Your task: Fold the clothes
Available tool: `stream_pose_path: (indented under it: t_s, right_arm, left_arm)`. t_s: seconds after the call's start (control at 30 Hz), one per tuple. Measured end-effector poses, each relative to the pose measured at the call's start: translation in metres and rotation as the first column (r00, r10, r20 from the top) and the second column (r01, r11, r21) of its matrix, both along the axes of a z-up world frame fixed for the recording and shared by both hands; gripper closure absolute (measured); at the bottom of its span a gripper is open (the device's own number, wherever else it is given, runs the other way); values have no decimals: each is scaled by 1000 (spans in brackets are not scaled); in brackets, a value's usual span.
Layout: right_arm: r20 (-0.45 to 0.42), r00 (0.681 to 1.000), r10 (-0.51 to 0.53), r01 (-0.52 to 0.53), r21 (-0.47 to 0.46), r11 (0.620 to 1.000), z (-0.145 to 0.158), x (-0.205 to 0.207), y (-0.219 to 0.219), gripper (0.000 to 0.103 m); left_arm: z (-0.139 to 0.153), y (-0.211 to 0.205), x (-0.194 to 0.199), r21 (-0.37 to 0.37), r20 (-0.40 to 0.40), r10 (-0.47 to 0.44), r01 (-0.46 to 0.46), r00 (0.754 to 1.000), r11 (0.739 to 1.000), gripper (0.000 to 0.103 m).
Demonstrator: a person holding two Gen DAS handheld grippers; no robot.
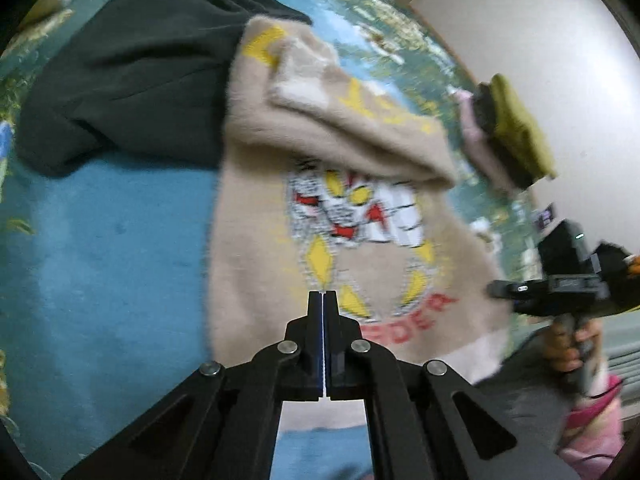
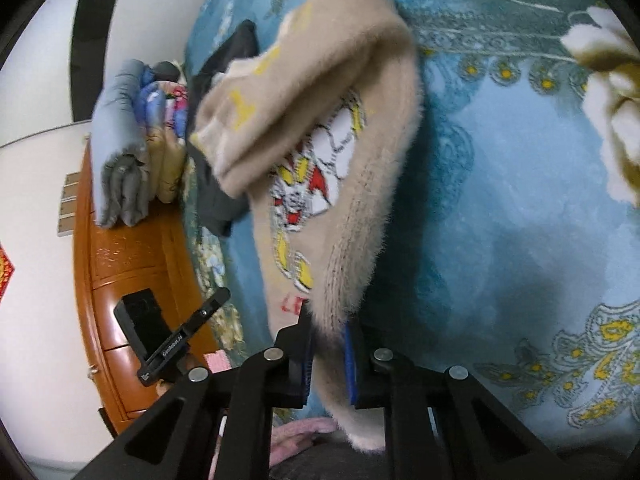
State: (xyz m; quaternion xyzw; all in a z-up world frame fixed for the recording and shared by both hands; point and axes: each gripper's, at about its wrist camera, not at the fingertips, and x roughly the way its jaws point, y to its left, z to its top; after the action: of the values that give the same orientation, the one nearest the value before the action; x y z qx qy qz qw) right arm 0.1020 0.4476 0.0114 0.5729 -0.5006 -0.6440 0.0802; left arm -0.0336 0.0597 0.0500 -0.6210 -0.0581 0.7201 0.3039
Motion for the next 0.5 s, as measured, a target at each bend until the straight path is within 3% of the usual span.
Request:
stream_pose_path:
  t_s: [0.03, 0.07, 0.13, 0.23, 0.3, 0.4, 0.5]
  right_arm:
    - [14, 1000, 6, -6, 10, 1000, -3, -1, -2, 89]
    - [28, 1000, 11, -11, 19, 1000, -7, -6, -10, 89]
    - [47, 999, 16, -17, 26, 1000, -8, -4, -9, 89]
    - [64, 998, 11, -12, 28, 1000, -12, -1, -7, 89]
    - [74, 997, 7, -9, 27, 1000, -13, -1, -7, 89]
    - [89, 996, 7, -10, 30, 999, -15, -1, -7, 89]
    - [99, 995, 6, -10, 34, 999, -17, 0, -8, 89]
  left_arm:
    - [-10, -6, 0, -17, 27, 10, -10, 1000, 1000, 93]
    - [-20, -11, 0, -34, 54, 20, -19, 998, 999, 74]
    - [-39, -17, 4, -77, 73, 46, -41, 996, 996, 63]
    - [-60, -33, 8, -91, 105, 106, -96, 989, 991, 57]
    - [-71, -42, 8, -54, 165, 142, -134, 976, 989, 50]
    - [-82, -51, 11, 19, 231, 169, -179, 958, 984, 50]
    - [-84, -55, 14, 51, 238, 172, -189, 956, 981, 52]
